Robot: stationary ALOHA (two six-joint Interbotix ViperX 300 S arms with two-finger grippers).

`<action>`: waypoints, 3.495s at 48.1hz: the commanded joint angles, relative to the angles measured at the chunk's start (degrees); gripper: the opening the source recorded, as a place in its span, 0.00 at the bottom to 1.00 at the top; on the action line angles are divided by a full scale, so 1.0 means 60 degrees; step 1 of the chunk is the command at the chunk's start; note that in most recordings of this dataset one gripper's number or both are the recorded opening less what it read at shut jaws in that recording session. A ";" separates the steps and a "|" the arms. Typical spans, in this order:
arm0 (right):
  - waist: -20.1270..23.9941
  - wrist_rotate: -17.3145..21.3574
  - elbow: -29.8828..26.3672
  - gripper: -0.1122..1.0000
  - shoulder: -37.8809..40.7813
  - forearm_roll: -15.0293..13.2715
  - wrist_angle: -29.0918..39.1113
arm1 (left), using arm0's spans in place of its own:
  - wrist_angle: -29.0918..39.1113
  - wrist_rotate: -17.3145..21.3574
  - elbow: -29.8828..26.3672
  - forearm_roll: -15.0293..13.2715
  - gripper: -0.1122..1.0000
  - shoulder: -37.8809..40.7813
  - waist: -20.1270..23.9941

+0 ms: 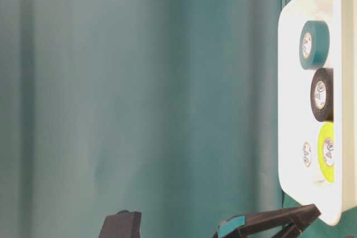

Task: Put the tape alternately from left to right into the white case.
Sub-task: 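Carry the blue roll into the tray's top center, then lower the blue roll into the tray and hold it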

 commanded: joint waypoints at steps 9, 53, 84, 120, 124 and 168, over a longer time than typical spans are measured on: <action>-0.1230 -0.0073 -0.0923 0.11 0.0630 -0.0044 0.0029 | -0.0073 0.0000 -0.0088 0.0000 1.00 -0.0132 -0.0073; -0.4292 -0.0117 -0.4233 0.11 0.3706 -0.1509 -0.0044 | -0.0073 0.0000 -0.0132 0.0000 1.00 -0.0103 -0.0088; -0.5464 -0.0117 -0.5654 0.11 0.5010 -0.2095 -0.0117 | -0.0073 0.0000 -0.0132 -0.0015 1.00 -0.0103 -0.0088; -0.5728 -0.0132 -0.5801 0.11 0.5361 -0.2109 -0.0396 | -0.0073 0.0015 -0.0132 0.0000 1.00 -0.0103 -0.0088; -0.5742 -0.0132 -0.5815 0.11 0.5361 -0.2095 -0.0396 | -0.0073 0.0015 -0.0132 0.0000 1.00 -0.0103 -0.0103; -0.5728 -0.0103 -0.5742 0.90 0.5361 -0.2095 -0.0249 | -0.0073 0.0000 -0.0146 -0.0015 1.00 -0.0088 -0.0103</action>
